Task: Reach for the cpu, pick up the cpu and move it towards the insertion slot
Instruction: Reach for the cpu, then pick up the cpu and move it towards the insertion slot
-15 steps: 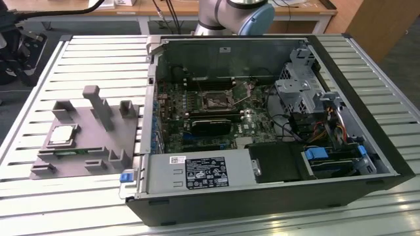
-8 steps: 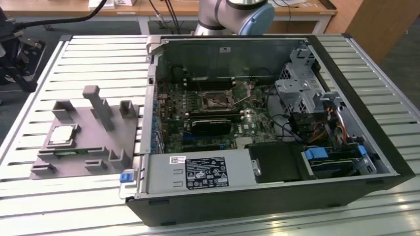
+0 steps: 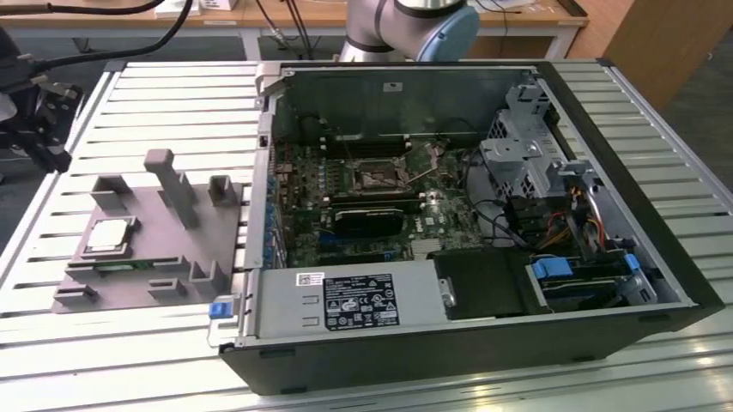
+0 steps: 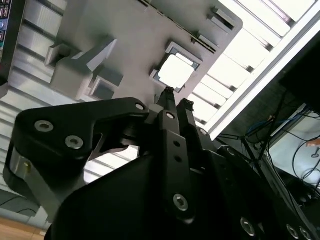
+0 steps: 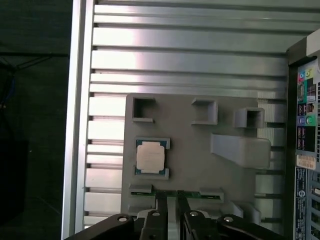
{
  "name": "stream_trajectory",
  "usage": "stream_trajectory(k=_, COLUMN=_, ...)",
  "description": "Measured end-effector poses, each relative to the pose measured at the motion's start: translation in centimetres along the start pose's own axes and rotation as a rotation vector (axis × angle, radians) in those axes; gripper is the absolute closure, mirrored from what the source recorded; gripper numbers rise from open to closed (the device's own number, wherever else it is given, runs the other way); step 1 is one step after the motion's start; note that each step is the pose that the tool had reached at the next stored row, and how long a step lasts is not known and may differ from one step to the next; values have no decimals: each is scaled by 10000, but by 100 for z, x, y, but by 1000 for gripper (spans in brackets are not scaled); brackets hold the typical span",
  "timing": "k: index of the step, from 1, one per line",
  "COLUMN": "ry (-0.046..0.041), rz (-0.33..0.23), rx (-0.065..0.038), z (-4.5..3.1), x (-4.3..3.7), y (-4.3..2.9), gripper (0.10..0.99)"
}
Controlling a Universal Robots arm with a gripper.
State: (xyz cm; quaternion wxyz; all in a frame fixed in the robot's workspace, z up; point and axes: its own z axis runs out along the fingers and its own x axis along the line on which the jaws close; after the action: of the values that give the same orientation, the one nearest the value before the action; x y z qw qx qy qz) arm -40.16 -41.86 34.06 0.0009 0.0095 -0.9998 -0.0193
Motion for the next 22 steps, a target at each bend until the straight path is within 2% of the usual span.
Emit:
stream_trajectory(k=1, ry=0, rz=-1, rx=-1, z=20, x=2, y=-2, gripper=855)
stream_trajectory(k=2, ry=2, rz=-1, rx=0, z=38, x=5, y=-4, gripper=855)
stream_trajectory(k=4, ry=5, rz=0, rx=-1, z=74, x=10, y=-6, gripper=737)
stream_trajectory(k=5, ry=6, rz=0, rx=-1, z=92, x=13, y=-8, gripper=737)
stream_trajectory(k=7, ry=7, rz=1, rx=-1, z=128, x=24, y=-8, gripper=620)
stream_trajectory(k=8, ry=7, rz=1, rx=0, z=146, x=31, y=-9, gripper=620)
stream_trajectory(k=12, ry=7, rz=0, rx=0, z=219, x=58, y=-12, gripper=388)
stream_trajectory(k=14, ry=7, rz=0, rx=-1, z=255, x=68, y=-13, gripper=388)
stream_trajectory(k=15, ry=7, rz=0, rx=-1, z=274, x=70, y=-14, gripper=325)
stream_trajectory(k=22, ry=7, rz=1, rx=-1, z=399, x=73, y=-33, gripper=325)
